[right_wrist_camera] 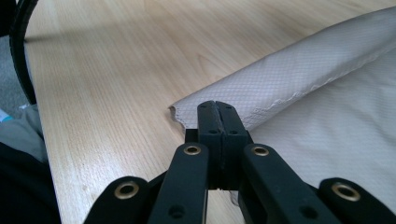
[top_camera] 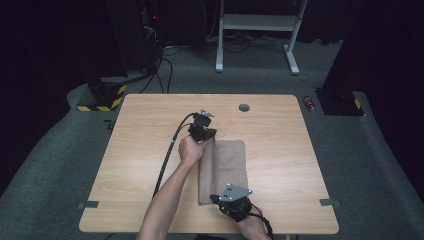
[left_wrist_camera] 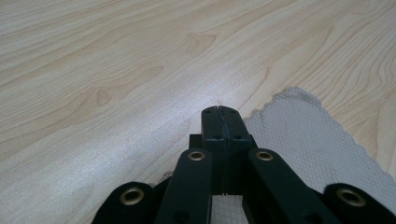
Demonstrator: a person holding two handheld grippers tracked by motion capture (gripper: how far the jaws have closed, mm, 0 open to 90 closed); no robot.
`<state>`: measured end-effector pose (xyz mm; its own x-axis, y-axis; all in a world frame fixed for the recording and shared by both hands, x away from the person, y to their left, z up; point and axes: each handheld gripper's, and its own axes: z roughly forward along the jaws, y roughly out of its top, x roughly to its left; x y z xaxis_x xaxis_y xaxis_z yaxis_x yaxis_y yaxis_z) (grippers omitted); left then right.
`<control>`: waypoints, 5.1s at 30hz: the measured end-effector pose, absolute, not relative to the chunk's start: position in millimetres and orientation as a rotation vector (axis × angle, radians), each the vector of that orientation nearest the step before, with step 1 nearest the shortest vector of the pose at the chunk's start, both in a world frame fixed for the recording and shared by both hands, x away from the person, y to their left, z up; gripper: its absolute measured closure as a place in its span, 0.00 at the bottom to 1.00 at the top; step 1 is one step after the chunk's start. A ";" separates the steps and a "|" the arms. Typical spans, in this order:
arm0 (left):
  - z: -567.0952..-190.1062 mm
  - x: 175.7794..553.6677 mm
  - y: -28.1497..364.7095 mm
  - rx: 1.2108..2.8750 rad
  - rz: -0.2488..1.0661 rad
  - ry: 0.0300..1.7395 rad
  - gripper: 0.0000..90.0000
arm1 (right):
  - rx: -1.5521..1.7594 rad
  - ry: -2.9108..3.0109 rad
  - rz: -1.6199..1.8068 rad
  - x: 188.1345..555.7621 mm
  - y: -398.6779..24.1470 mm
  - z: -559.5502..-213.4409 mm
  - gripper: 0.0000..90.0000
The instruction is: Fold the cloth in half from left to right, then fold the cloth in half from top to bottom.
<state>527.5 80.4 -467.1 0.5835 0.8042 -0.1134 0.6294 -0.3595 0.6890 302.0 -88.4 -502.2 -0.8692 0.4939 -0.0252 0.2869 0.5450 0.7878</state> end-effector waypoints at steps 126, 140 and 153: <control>-498.6 426.4 84.6 2.131 0.332 1.080 0.51 | 0.977 2.407 1.045 343.4 -174.3 -515.2 0.75; -509.9 378.3 81.7 2.197 0.360 1.038 0.49 | 1.048 2.387 1.029 366.3 -170.4 -513.4 0.76; -507.8 360.2 82.2 2.200 0.392 0.969 0.47 | 1.055 2.392 1.007 362.5 -179.3 -509.6 0.74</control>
